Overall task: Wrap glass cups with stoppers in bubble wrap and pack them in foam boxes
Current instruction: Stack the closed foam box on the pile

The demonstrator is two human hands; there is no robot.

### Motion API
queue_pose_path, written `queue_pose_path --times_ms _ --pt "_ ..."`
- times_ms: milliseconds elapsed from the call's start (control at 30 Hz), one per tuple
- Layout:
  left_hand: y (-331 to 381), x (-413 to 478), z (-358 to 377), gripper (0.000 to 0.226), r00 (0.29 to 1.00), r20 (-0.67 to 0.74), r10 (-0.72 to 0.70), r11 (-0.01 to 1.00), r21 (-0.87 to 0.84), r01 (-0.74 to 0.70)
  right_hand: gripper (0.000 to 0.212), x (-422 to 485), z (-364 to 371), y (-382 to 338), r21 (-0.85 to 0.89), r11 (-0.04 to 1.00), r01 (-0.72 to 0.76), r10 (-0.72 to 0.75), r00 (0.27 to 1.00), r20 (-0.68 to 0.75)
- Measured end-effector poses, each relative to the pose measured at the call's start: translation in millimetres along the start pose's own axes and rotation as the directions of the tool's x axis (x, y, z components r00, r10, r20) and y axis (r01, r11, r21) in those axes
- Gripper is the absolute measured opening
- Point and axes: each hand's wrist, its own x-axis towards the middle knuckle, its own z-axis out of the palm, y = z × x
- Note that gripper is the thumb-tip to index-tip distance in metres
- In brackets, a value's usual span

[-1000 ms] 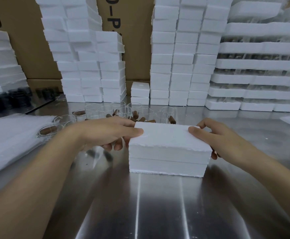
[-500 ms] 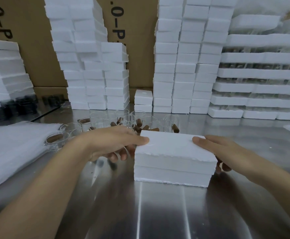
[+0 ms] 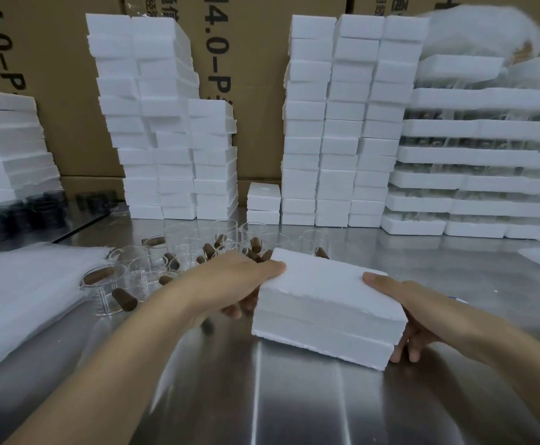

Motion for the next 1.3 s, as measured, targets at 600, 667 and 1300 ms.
queue_pose_path --times_ms 600,667,1300 --pt "9 -5 27 0.028 0.985 -0.109 0.137 0.898 -0.407 -0.169 0.075 -3 -28 11 0.17 0.985 0.032 -0.061 0.983 0.171" --pt "10 -4 25 0.025 0.969 -0.141 0.203 0.867 -0.435 -0.245 0.073 -5 -30 11 0.153 0.985 0.076 -0.101 0.982 0.16" --pt "39 -8 69 0.101 0.934 -0.322 0.152 0.667 -0.664 -0.338 0.032 -2 28 -35 0.565 0.773 0.289 -0.154 0.949 -0.275"
